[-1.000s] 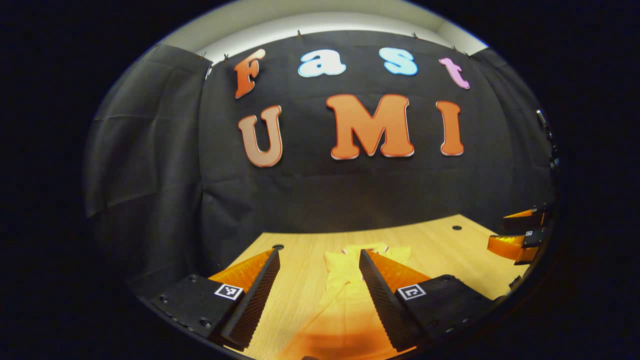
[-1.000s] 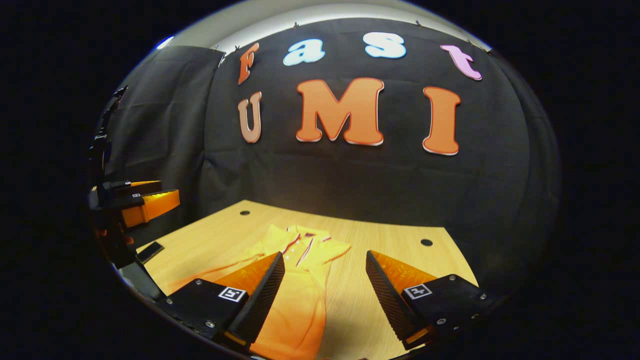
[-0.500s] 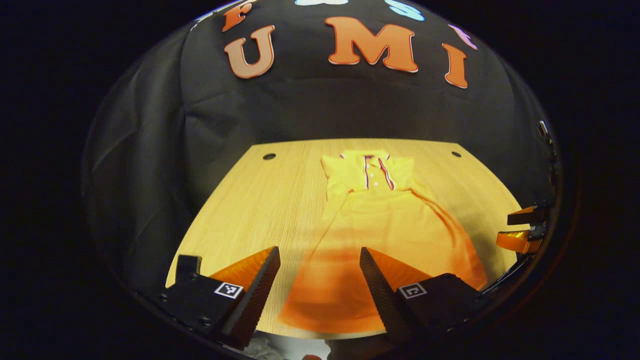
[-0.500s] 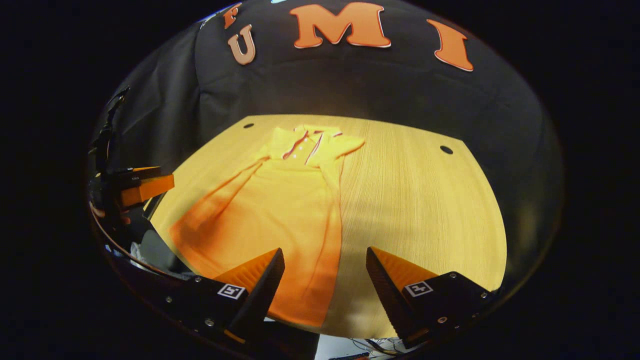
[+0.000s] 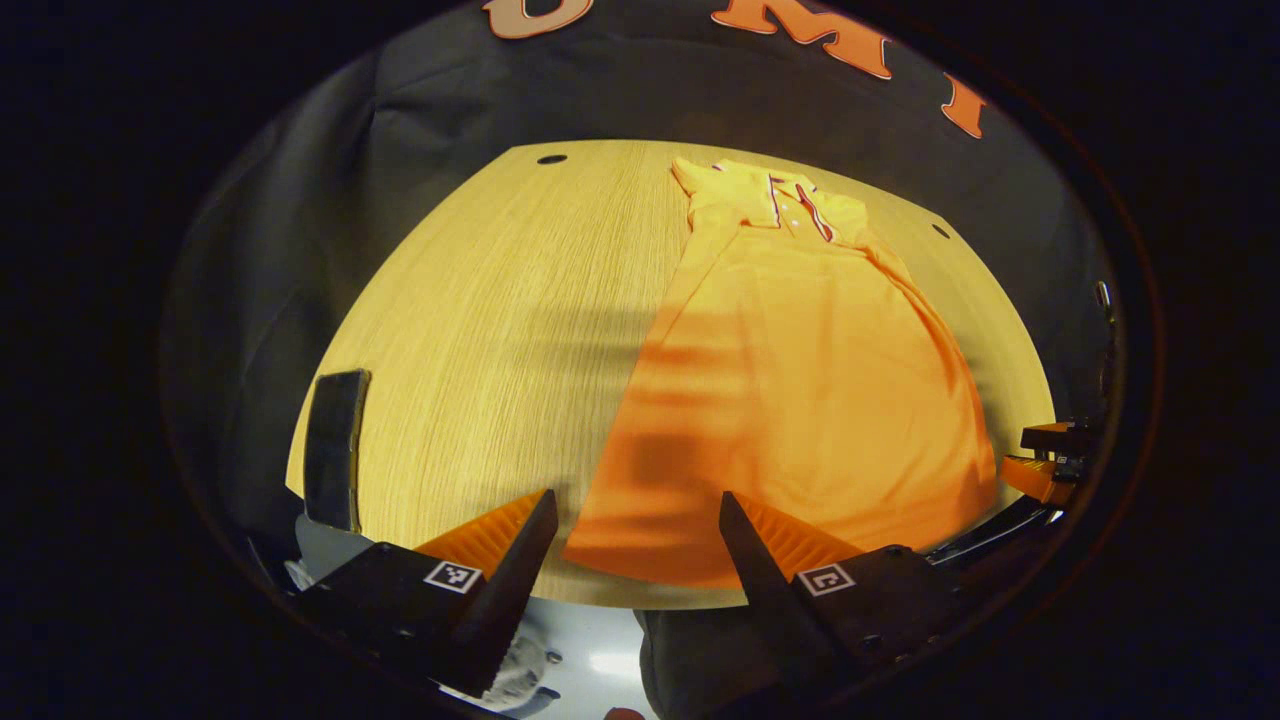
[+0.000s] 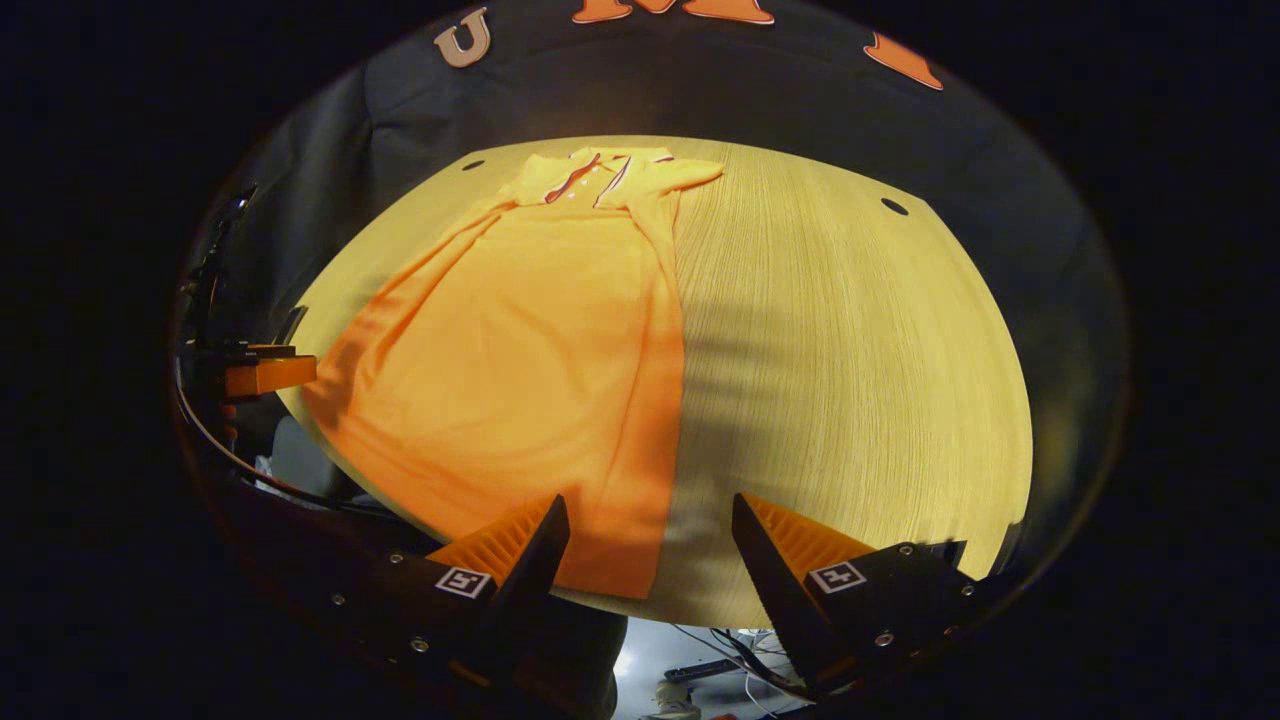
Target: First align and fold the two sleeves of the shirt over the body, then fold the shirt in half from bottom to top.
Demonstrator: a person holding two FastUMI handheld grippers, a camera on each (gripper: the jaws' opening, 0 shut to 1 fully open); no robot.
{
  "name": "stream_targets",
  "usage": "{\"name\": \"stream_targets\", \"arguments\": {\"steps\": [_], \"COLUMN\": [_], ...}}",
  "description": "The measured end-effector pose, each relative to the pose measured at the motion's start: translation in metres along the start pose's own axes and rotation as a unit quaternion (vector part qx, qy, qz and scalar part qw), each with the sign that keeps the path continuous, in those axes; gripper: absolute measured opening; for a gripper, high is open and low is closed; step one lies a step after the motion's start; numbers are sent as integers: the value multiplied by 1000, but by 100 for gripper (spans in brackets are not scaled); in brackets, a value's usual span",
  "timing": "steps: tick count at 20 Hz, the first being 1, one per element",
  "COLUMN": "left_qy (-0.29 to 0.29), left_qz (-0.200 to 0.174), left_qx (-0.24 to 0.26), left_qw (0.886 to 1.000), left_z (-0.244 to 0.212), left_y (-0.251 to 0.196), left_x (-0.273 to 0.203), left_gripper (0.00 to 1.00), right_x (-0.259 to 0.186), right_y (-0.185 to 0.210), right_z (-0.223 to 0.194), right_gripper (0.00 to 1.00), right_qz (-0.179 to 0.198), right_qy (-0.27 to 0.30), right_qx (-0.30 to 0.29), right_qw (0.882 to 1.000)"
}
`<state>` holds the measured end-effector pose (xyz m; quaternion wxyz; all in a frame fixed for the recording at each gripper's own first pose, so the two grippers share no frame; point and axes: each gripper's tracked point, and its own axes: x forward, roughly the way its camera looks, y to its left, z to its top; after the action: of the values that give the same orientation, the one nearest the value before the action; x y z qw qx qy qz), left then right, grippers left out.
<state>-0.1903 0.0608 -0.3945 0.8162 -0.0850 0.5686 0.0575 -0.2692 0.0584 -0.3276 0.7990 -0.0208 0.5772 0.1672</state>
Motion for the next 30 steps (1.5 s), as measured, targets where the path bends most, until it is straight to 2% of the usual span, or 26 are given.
{"name": "stream_targets", "arguments": {"steps": [3, 8, 13, 14, 16, 17, 18, 19, 20, 21, 22, 23, 24, 25, 26, 27, 29, 30], "left_qy": [39, 68, 92, 101, 110, 114, 121, 121, 127, 127, 131, 130, 134, 136, 145, 152, 158, 160], "left_qz": [-10, -9, 12, 9, 4, 2, 0, -3, -6, -10, -16, -20, -23, -21, -28, -47, -100, -103], "left_qx": [-15, -15, 21, 32, 47, 49, 55, 65, 73, 80, 89, 97, 97, 92, 94, 92, 59, 53], "left_qw": [999, 998, 996, 994, 993, 992, 991, 990, 989, 989, 987, 986, 986, 986, 984, 983, 981, 980], "left_z": [-16, -26, -21, -22, -21, -20, -22, -20, -21, -19, -20, -21, -21, -20, -23, -24, -22, -32], "left_y": [0, 1, 6, 4, 2, 0, -2, -7, -12, -17, -23, -28, -30, -32, -36, -43, -63, -67], "left_x": [6, 14, 19, 22, 24, 25, 24, 25, 25, 25, 27, 30, 24, 25, 25, 24, 21, 28], "left_gripper": [99, 99, 98, 99, 99, 99, 98, 95, 86, 82, 61, 55, 28, 20, 10, 10, 10, 1], "right_x": [3, 8, 11, 9, 10, 10, 11, 11, 13, 15, 17, 17, 16, 18, 19, 19, 19, 14], "right_y": [7, 15, 25, 34, 45, 47, 47, 47, 49, 51, 50, 51, 53, 58, 63, 75, 84, 91], "right_z": [-17, -36, -39, -40, -41, -41, -41, -38, -36, -33, -32, -32, -30, -29, -28, -28, -25, -25], "right_gripper": [100, 100, 99, 98, 92, 80, 77, 64, 50, 35, 30, 23, 20, 16, 16, 10, 7, 7], "right_qz": [5, 9, 6, 18, 31, 30, 27, 25, 31, 36, 34, 37, 43, 54, 63, 84, 91, 103], "right_qy": [30, 69, 91, 101, 116, 122, 126, 127, 128, 130, 134, 140, 142, 141, 141, 147, 143, 148], "right_qx": [14, 27, 20, 14, -5, -20, -30, -29, -16, 7, 31, 48, 56, 63, 71, 75, 73, 57], "right_qw": [999, 997, 996, 995, 993, 992, 991, 991, 991, 991, 990, 988, 987, 987, 985, 983, 983, 982]}}
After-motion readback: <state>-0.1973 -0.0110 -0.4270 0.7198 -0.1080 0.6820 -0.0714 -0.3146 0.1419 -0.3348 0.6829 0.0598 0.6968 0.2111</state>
